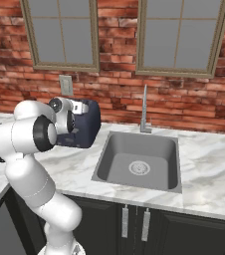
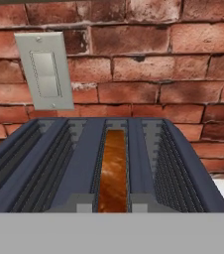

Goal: Start the toaster. Once the lever pops up, take the bread to the plate on the dining counter.

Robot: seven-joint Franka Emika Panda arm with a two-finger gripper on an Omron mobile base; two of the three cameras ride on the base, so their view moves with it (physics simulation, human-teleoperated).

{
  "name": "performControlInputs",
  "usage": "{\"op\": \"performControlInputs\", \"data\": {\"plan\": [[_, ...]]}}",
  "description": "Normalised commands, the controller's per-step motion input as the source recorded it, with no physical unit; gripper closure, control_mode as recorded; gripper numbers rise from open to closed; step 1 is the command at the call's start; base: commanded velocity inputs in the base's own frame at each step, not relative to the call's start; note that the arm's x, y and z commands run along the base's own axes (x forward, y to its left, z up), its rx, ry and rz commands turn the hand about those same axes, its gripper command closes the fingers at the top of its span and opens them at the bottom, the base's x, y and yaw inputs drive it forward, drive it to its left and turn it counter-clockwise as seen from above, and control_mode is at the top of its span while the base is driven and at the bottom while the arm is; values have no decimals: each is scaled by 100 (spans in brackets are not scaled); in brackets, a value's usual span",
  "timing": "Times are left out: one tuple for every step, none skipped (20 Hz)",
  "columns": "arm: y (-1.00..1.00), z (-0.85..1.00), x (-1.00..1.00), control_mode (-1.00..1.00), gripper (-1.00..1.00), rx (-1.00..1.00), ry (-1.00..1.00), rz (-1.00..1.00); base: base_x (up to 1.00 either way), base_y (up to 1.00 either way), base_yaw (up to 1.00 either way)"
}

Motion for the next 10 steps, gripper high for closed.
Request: {"op": "performControlInputs", "data": {"plan": [[0, 0, 0, -100, 100, 0, 0, 0, 0, 0, 0], [0, 0, 0, -100, 100, 0, 0, 0, 0, 0, 0], [0, 0, 0, -100, 100, 0, 0, 0, 0, 0, 0], [0, 0, 0, -100, 100, 0, 0, 0, 0, 0, 0], [0, 0, 0, -100, 100, 0, 0, 0, 0, 0, 0], [0, 0, 0, -100, 100, 0, 0, 0, 0, 0, 0], [0, 0, 0, -100, 100, 0, 0, 0, 0, 0, 0], [0, 0, 0, -100, 100, 0, 0, 0, 0, 0, 0], [0, 0, 0, -100, 100, 0, 0, 0, 0, 0, 0], [0, 0, 0, -100, 100, 0, 0, 0, 0, 0, 0]]}}
